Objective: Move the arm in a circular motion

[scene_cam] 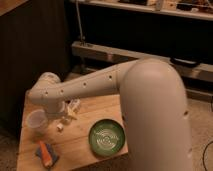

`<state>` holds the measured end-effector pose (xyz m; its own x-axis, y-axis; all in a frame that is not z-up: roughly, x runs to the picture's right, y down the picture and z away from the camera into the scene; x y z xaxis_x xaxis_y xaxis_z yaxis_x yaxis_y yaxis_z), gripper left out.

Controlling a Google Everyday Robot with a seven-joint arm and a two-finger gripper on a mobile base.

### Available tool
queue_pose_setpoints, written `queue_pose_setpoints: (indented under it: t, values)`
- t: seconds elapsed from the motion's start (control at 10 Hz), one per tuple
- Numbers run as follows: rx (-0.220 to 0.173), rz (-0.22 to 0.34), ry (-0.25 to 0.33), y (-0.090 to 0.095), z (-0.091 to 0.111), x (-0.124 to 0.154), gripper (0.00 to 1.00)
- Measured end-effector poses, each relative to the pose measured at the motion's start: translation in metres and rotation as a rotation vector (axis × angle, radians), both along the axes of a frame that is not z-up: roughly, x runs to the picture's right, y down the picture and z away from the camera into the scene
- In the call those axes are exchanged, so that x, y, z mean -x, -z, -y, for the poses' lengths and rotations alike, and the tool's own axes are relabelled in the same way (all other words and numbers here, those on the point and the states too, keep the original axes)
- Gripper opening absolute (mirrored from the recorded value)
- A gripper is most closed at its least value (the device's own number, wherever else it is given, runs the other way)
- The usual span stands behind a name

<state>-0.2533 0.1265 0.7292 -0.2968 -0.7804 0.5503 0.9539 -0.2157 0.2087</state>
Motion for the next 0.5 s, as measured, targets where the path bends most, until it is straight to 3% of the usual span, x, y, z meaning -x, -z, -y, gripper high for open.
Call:
queue_pose_setpoints:
  t: [0.3, 0.5]
  values:
    - [-0.059, 0.026, 0.025, -0.023, 0.057, 0.008, 0.80]
    - [-0.100, 0.026, 0.014, -0.042, 0.102, -0.009, 0.80]
